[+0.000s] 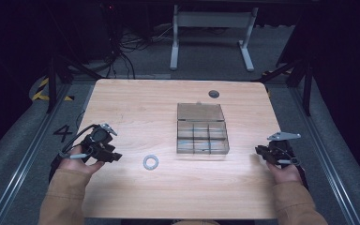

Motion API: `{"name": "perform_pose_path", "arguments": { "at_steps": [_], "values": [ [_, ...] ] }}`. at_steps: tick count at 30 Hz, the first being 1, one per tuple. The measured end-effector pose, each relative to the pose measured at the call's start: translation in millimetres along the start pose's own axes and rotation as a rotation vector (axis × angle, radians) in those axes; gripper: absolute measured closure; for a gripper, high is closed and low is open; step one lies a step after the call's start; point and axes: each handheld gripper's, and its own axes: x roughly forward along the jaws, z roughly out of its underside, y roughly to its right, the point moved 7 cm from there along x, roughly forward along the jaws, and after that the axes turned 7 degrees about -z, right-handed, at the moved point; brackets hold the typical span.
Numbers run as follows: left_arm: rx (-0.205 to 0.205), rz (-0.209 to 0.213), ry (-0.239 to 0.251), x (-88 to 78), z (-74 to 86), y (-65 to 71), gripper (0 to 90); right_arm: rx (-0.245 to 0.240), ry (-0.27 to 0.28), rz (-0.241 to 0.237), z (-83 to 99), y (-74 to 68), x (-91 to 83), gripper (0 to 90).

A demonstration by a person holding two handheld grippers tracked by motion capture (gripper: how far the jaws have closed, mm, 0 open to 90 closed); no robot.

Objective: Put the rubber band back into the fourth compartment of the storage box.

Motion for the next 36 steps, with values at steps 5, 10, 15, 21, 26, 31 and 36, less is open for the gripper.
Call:
{"name": "perform_pose_path", "arguments": {
  "at_steps": [5,10,15,21,26,31,36],
  "values": [
    [0.002,-0.010,0.018,-1.6,-9.0,2.1,54.4,0.004,0.020,0.014,0.5,-0.2,-2.6,75.9],
    [0.009,0.051,0.031,-2.2,-16.6,12.7,52.1,0.032,0.073,-0.033,-1.1,-1.5,-9.3,74.6],
    [0.005,0.061,0.042,-6.9,-21.9,19.4,51.4,0.013,0.072,-0.023,-1.3,-6.1,-10.8,72.9],
    [0.026,0.047,0.014,-6.2,-25.0,28.8,50.4,0.024,0.073,-0.029,-0.6,-4.9,-10.9,72.2],
    [0.049,0.051,0.010,-7.3,-27.6,36.9,50.1,0.074,0.088,-0.068,-0.8,-3.8,-11.9,71.8],
    [0.068,0.050,0.002,-8.2,-29.0,42.2,52.1,0.085,0.077,-0.115,-0.5,-6.5,-9.7,71.8],
    [0.094,0.027,0.000,-7.5,-34.1,48.8,52.8,0.085,0.075,-0.122,-1.2,-8.3,-9.4,71.7]
  ]
}}
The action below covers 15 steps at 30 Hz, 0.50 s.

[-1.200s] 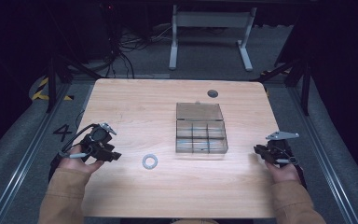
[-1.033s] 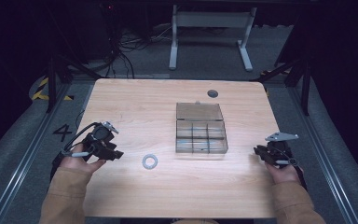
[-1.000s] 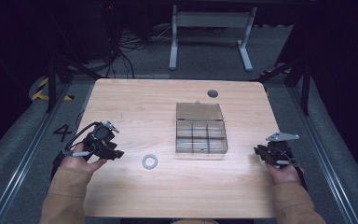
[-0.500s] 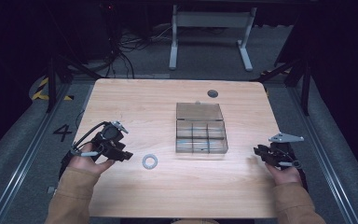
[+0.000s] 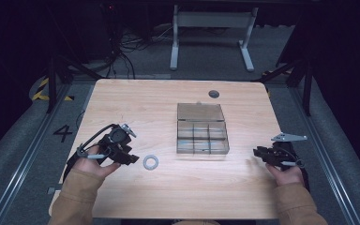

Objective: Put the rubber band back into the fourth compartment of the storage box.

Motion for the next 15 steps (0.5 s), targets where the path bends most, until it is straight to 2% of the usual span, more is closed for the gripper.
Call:
{"name": "perform_pose_path", "arguments": {
  "at_steps": [3,6,10,15],
  "values": [
    [0.020,-0.013,0.007,1.2,-6.4,3.7,53.7,-0.001,-0.001,-0.001,1.7,-1.0,-1.5,71.5],
    [0.007,-0.012,0.008,1.3,-9.6,5.8,52.0,-0.005,0.011,-0.024,2.6,-3.0,-3.4,70.2],
    [0.022,0.015,0.001,3.0,-13.2,13.6,51.1,-0.014,0.016,-0.029,2.5,-4.9,-4.4,70.2],
    [0.030,0.025,-0.009,8.9,-18.3,20.4,51.2,-0.026,0.011,-0.029,3.0,-6.9,-4.3,70.2]
  ]
}}
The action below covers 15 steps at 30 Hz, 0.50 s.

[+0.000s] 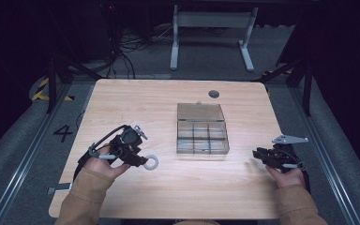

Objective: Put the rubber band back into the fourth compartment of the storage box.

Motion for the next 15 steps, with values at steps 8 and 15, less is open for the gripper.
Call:
{"name": "perform_pose_path", "arguments": {
  "at_steps": [8,15],
  "values": [
    [0.020,0.005,-0.017,11.5,-6.8,9.6,51.9,0.005,0.006,0.002,-0.2,1.0,-0.2,69.8],
    [0.017,0.009,-0.023,20.2,-9.1,12.6,53.5,-0.003,-0.003,-0.006,-0.3,0.0,2.3,69.2]
  ]
}}
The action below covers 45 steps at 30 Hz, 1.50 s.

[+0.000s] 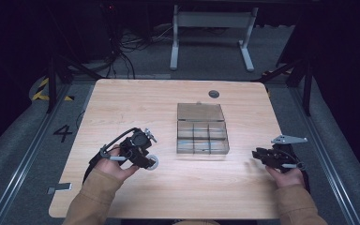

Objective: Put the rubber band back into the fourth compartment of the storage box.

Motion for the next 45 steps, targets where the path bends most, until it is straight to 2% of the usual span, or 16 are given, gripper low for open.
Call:
{"name": "perform_pose_path", "arguments": {
  "at_steps": [7,8,11,15,26,32,38,45],
  "values": [
    [0.023,0.016,-0.031,14.9,-2.4,4.9,54.7,0.005,-0.001,-0.005,-0.1,-0.2,1.3,69.1],
    [0.034,0.014,-0.052,19.8,-2.2,5.4,55.4,0.004,0.000,-0.006,-0.3,-0.1,1.5,68.7],
    [0.043,0.023,-0.066,24.7,-1.7,6.2,57.3,0.004,0.000,-0.005,-0.3,0.4,1.6,68.7],
    [0.030,0.042,-0.096,35.1,0.5,6.6,58.1,0.005,0.000,-0.004,-0.2,0.4,2.0,68.5],
    [0.035,-0.012,-0.132,51.1,2.7,4.7,62.4,0.006,-0.003,-0.006,0.2,0.1,2.3,67.9],
    [0.048,-0.022,-0.145,55.3,3.6,5.3,63.8,0.004,-0.004,-0.008,0.4,0.4,2.2,67.8],
    [0.042,-0.027,-0.156,57.9,4.4,4.8,64.7,0.003,-0.006,-0.006,0.5,0.4,2.4,67.9],
    [0.056,-0.044,-0.174,62.6,5.9,4.9,70.6,0.007,-0.009,-0.007,0.9,0.2,2.4,67.9]
  ]
}}
